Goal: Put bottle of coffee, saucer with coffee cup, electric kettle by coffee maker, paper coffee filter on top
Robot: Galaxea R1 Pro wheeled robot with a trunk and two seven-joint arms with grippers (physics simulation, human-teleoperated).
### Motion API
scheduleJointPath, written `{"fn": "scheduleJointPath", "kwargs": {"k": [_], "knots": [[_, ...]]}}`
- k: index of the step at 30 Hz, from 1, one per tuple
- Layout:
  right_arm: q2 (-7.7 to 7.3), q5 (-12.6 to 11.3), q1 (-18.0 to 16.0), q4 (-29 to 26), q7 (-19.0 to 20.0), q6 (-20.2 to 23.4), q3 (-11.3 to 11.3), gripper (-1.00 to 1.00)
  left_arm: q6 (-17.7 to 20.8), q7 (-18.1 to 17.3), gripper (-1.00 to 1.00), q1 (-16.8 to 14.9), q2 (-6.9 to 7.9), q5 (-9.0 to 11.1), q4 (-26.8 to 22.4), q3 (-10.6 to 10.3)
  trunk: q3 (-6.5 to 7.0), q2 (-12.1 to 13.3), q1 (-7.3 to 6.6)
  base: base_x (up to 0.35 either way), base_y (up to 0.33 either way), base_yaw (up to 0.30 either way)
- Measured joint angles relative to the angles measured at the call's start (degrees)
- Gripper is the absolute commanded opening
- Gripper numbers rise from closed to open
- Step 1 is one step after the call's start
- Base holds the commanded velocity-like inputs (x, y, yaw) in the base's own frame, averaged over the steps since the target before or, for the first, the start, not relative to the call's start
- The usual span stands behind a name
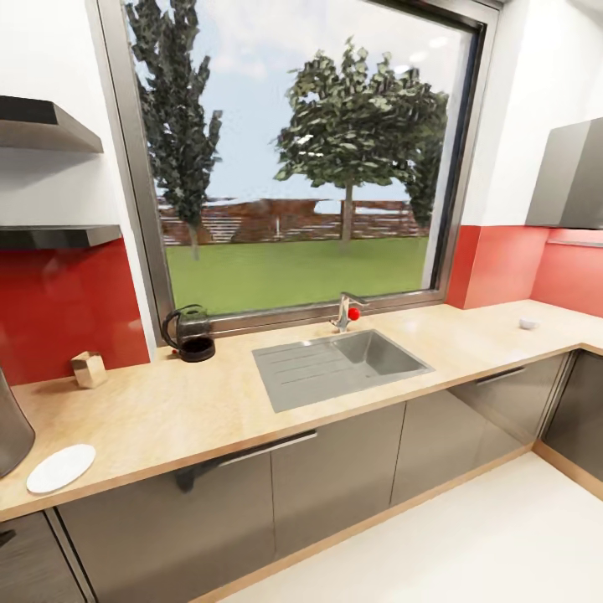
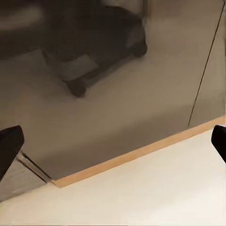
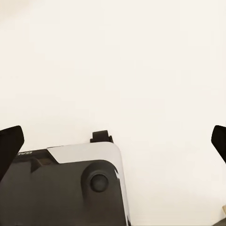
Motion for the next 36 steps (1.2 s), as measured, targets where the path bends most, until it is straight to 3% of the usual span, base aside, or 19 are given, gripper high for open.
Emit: {"fn": "scheduleJointPath", "kwargs": {"k": [1,2,5,9,11,18,20,23,32,34,36], "knots": [[0.00,0.0,0.0,0.0,0.0,-0.2,0.0,1.00,-1.9,0.0,1.00,-0.1,-1.01,0.0,-2.3,-0.1,0.00,0.0,0.00,0.000,0.000,0.000],[0.00,0.1,0.0,0.1,0.0,-1.5,0.0,1.00,-5.5,-0.2,1.00,-1.0,-3.45,-0.2,-5.2,-0.2,0.01,0.0,0.00,0.000,0.000,0.000],[0.00,0.1,0.0,0.1,0.0,-2.7,0.0,1.00,-8.0,-0.4,1.00,-3.3,-5.78,-0.5,-6.2,-0.9,0.00,0.0,0.00,0.000,0.000,0.000],[0.00,0.1,0.0,0.2,-0.1,-3.3,0.1,1.00,-9.1,-0.3,1.00,-7.5,-7.35,-1.2,-6.6,-8.0,0.01,0.0,0.00,0.000,0.000,0.000],[-0.06,0.0,0.0,0.2,-0.2,-3.4,0.0,1.00,-9.2,-0.2,1.00,-11.9,-8.89,-1.3,-6.7,-10.6,0.01,0.0,0.00,0.000,0.000,0.000],[-0.04,0.0,0.0,0.2,-0.2,-3.4,0.0,1.00,-9.3,0.0,1.00,-17.4,-10.44,-1.0,-6.8,-10.9,0.00,0.0,0.00,0.000,0.000,0.000],[-0.06,0.0,0.0,0.2,-0.2,-3.4,0.0,1.00,-9.3,0.0,1.00,-18.8,-11.62,-1.0,-6.8,-10.9,0.00,0.0,0.00,0.000,0.000,0.000],[-0.05,0.0,0.0,0.2,-0.2,-3.5,0.0,1.00,-9.3,0.0,1.00,-19.3,-12.16,-1.0,-6.8,-10.9,0.00,0.0,0.00,0.000,0.000,0.000],[-0.04,0.0,0.0,0.2,-0.2,-3.5,0.0,1.00,-8.5,0.2,1.00,-25.1,-12.36,-0.6,-6.8,-10.8,0.01,0.0,0.00,0.000,0.000,0.000],[-0.03,0.0,0.0,0.2,-0.2,-3.5,0.0,1.00,-7.9,0.3,1.00,-26.6,-12.27,-0.1,-6.9,-10.7,0.00,0.0,0.00,0.000,0.000,0.000],[-0.03,0.0,0.0,0.2,-0.2,-3.5,0.0,1.00,-5.4,0.2,1.00,-28.4,-12.11,1.8,-8.1,-10.6,0.01,0.0,0.00,0.000,0.000,0.000]]}}
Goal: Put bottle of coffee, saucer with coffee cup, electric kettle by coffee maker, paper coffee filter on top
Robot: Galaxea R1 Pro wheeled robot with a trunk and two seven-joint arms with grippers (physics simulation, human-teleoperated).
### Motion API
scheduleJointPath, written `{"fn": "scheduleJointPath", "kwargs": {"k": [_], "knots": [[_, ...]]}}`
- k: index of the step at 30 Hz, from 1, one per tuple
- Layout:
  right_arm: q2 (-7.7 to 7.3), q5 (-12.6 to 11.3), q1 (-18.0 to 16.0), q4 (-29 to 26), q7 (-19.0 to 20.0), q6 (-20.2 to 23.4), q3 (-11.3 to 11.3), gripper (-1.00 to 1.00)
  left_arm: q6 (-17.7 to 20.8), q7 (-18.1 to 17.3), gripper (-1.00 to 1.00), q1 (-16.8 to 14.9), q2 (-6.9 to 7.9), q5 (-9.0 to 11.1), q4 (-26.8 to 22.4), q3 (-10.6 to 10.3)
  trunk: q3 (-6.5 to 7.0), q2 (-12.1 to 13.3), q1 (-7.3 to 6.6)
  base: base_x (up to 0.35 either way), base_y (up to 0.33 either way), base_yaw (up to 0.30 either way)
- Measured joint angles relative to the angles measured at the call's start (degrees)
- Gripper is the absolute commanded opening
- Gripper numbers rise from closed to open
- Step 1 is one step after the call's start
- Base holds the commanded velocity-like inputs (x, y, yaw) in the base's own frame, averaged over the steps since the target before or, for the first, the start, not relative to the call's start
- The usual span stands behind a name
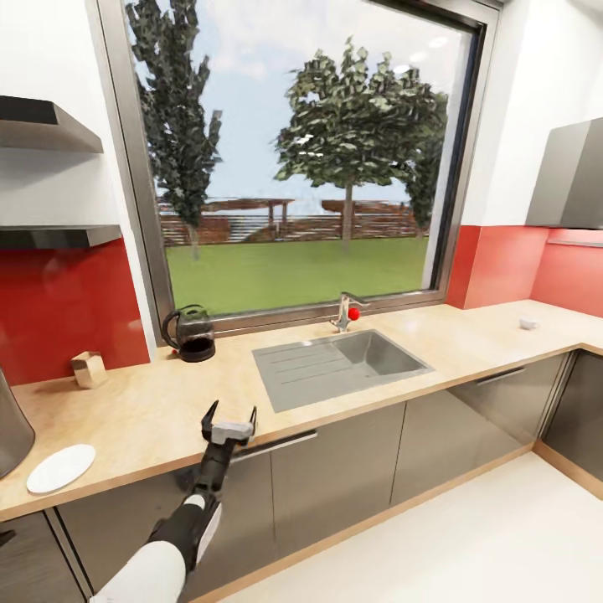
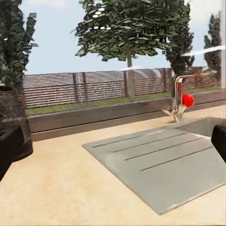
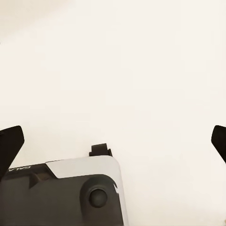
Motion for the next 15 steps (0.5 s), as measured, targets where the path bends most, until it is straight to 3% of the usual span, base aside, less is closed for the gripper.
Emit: {"fn": "scheduleJointPath", "kwargs": {"k": [2,4,6,10,15], "knots": [[0.02,0.0,0.0,0.0,0.0,0.0,0.0,1.00,5.3,-0.2,1.00,-1.5,0.15,2.7,-2.7,-0.1,0.00,0.0,0.00,0.000,0.000,0.000],[-0.02,0.0,0.0,0.0,0.0,0.0,0.0,1.00,16.5,-0.8,1.00,-3.6,0.43,7.0,-7.8,-0.3,0.01,0.0,0.00,0.000,0.000,0.000],[-0.01,0.0,0.0,0.0,0.0,0.0,0.0,1.00,23.5,-1.7,1.00,-5.5,0.70,9.3,-11.2,-0.4,0.00,0.0,0.00,0.000,0.000,0.000],[0.02,0.1,0.0,0.0,0.0,0.0,0.0,1.00,32.1,-3.1,1.00,-9.0,2.20,11.3,-14.5,-0.4,0.00,0.0,0.00,0.000,0.000,0.000],[0.33,0.2,0.0,-0.3,0.2,0.1,-0.1,1.00,39.1,-3.2,1.00,-12.8,6.97,11.8,-13.9,0.0,-0.01,0.0,0.00,0.000,0.000,0.000]]}}
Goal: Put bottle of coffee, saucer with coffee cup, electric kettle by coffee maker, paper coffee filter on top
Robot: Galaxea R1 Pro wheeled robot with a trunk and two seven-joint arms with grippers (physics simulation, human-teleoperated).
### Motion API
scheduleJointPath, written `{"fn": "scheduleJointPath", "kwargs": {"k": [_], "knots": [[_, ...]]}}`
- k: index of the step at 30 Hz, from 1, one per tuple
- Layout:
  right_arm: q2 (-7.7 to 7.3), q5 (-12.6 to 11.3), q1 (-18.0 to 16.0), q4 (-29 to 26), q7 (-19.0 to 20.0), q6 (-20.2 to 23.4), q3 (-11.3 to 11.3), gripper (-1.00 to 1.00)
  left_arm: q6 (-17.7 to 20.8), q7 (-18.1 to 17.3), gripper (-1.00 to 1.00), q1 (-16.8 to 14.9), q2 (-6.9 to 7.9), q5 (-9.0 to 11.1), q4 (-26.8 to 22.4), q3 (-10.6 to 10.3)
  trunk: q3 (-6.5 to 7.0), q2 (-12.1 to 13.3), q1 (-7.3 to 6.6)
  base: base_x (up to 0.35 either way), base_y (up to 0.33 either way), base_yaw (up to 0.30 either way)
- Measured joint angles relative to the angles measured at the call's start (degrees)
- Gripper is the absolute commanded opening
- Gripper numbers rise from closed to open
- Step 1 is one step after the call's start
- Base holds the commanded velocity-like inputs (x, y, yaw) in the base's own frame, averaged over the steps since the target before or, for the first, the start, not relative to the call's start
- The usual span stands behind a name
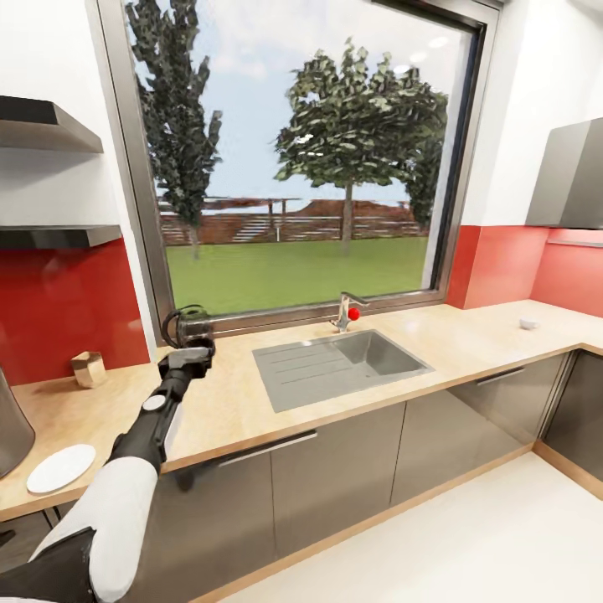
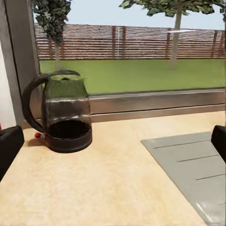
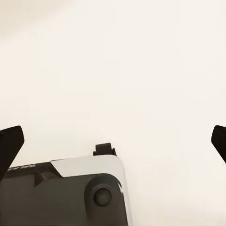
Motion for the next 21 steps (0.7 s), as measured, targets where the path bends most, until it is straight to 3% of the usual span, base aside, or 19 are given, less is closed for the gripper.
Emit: {"fn": "scheduleJointPath", "kwargs": {"k": [4,7,8,10,13,18,21], "knots": [[-0.11,0.1,0.0,0.0,0.1,0.0,0.2,1.00,7.0,-0.5,1.00,-1.4,2.32,0.1,-0.2,0.1,0.00,0.0,0.00,0.000,0.000,0.000],[-0.25,0.1,0.0,0.1,0.2,0.0,0.3,1.00,8.1,-1.9,1.00,-1.3,4.06,0.1,-0.4,-0.2,0.00,0.0,0.00,0.000,0.000,0.000],[-0.27,0.1,0.0,0.1,0.2,0.0,0.3,1.00,8.3,-3.2,1.00,-1.4,4.74,0.1,-0.4,-0.2,0.00,0.0,0.00,0.000,0.000,0.000],[-0.30,0.1,0.0,0.1,0.2,0.0,0.4,1.00,9.3,-9.1,1.00,-1.5,6.77,0.0,-0.4,-0.2,0.00,0.0,0.00,0.000,0.000,0.000],[-0.31,0.1,0.0,0.1,0.2,0.0,0.4,1.00,11.2,-13.2,1.00,-1.2,8.27,-0.2,-0.4,0.0,0.00,0.0,0.00,0.000,0.000,0.000],[-0.44,0.1,0.0,0.2,0.2,0.0,0.4,1.00,12.3,-14.9,1.00,-0.7,9.12,-0.4,-0.5,0.2,0.00,0.0,0.00,0.000,0.000,0.000],[-0.60,0.2,0.0,0.3,0.2,0.1,0.4,1.00,12.3,-12.9,1.00,-0.6,9.17,-0.4,-0.5,0.2,0.00,0.0,-0.01,0.060,0.000,0.000]]}}
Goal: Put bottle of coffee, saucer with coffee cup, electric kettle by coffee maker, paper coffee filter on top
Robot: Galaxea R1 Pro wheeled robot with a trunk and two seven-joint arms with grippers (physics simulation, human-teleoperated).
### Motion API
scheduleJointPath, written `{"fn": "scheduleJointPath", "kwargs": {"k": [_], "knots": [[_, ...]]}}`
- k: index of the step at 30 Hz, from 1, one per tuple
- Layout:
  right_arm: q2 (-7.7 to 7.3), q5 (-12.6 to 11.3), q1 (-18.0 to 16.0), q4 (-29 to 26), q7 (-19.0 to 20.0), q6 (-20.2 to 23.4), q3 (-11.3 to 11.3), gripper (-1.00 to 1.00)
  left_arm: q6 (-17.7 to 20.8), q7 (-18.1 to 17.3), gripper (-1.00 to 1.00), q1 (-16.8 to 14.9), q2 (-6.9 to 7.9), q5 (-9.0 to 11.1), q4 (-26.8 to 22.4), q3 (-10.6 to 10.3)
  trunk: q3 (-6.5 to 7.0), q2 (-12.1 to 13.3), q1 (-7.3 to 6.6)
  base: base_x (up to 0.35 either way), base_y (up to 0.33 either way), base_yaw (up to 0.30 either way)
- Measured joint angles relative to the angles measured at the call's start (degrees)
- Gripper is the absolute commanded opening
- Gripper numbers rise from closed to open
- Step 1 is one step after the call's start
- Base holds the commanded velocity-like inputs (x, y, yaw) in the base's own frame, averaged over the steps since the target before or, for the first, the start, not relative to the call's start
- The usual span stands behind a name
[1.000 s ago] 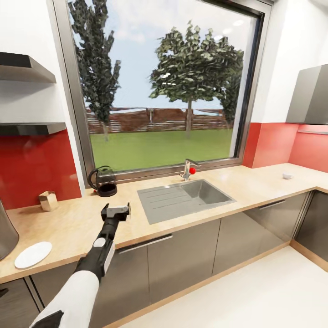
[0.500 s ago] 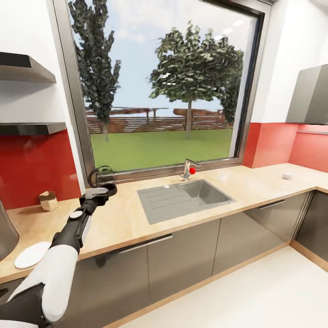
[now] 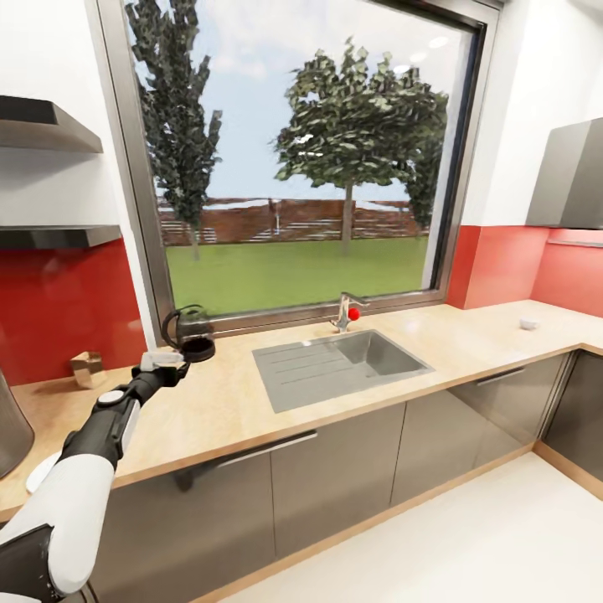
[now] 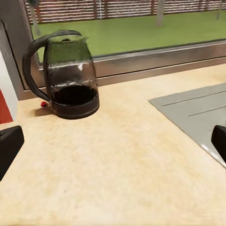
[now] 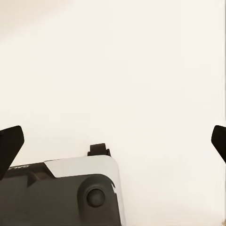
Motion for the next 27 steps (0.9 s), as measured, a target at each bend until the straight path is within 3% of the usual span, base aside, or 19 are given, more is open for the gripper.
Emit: {"fn": "scheduleJointPath", "kwargs": {"k": [6,10,17,27], "knots": [[-2.37,0.2,0.0,0.4,0.0,0.2,0.0,1.00,-0.2,5.6,1.00,0.0,-0.24,0.1,0.0,-0.5,0.00,0.0,-0.02,0.274,0.000,0.000],[-3.75,0.2,0.0,0.5,0.0,0.5,0.1,1.00,-0.3,6.7,1.00,0.0,-0.21,0.1,0.0,-0.4,0.00,0.0,-0.03,0.332,0.000,0.000],[-3.99,0.2,0.0,0.5,0.0,0.6,0.1,1.00,-0.4,7.0,1.00,0.0,-0.24,0.2,0.0,-0.1,-0.02,0.0,-0.02,0.315,-0.075,0.031],[-3.48,0.3,0.0,0.2,0.0,0.6,0.2,1.00,-0.4,7.1,1.00,0.0,-0.29,0.3,0.3,0.0,-0.41,0.0,-0.02,0.276,-0.162,0.221]]}}
